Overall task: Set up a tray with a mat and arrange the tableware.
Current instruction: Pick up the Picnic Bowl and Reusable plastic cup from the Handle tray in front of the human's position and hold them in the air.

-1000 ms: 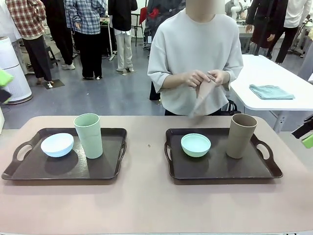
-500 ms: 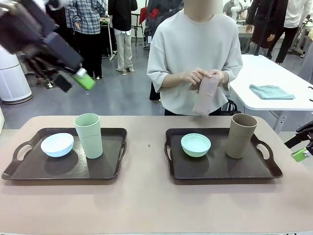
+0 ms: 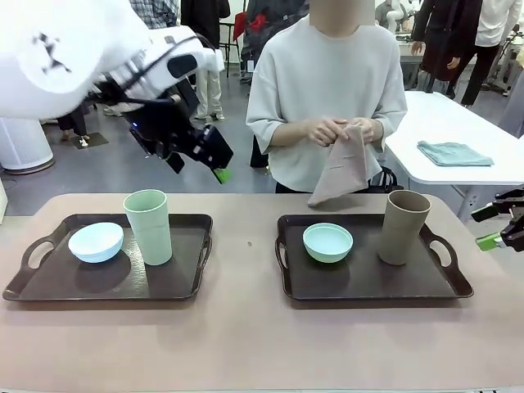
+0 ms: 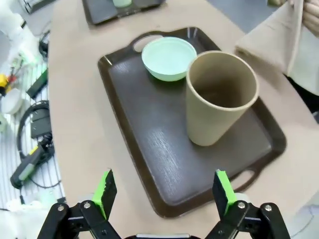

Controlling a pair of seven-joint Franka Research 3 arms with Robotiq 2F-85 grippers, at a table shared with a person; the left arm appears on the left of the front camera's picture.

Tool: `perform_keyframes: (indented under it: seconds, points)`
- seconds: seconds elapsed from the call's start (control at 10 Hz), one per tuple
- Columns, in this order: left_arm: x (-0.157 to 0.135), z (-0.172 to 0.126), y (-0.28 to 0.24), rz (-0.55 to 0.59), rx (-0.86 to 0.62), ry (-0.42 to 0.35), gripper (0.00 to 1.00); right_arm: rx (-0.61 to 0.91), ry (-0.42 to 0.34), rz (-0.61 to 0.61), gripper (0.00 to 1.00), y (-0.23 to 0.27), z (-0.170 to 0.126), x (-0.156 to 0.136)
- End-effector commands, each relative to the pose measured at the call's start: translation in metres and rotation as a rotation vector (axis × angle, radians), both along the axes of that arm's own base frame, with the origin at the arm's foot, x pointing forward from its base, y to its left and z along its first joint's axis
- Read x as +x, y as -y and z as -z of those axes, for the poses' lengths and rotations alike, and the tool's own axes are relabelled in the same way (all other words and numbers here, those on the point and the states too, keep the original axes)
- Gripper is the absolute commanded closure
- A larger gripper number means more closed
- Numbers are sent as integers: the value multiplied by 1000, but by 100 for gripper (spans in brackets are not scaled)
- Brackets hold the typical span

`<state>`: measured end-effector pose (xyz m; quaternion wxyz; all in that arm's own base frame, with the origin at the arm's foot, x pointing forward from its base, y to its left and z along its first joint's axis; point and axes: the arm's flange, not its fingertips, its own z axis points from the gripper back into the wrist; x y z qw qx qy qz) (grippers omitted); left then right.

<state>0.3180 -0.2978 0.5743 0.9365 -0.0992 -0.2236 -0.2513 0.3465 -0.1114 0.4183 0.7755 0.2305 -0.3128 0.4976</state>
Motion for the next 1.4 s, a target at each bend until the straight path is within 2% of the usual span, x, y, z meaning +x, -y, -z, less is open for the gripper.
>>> perform_keyframes:
  seconds: [0.0,0.5,0.6,0.7,0.8,0.9,1.1,1.2,1.3]
  points:
    - [-9,-20,-14,2,-35,7,0,-46,11,1,0,1,-3,2]
    - [-4,-22,-15,23,-47,10,0,-20,9,-2,0,0,-3,2]
    - [26,-15,20,-69,-88,-52,0,89,83,15,0,3,-2,34]
    - [40,-7,43,-91,-49,-53,0,166,69,82,0,13,6,53]
    - [40,0,59,-90,3,-20,0,168,71,175,0,21,9,60]
    - [43,9,75,-66,20,-11,0,146,104,171,0,30,6,66]
    - [47,22,107,-44,32,-42,0,20,109,-78,0,38,9,78]
    - [50,28,119,-40,45,-49,0,4,131,-185,0,40,10,84]
    - [54,31,132,-53,59,-54,0,-41,127,-349,0,36,17,89]
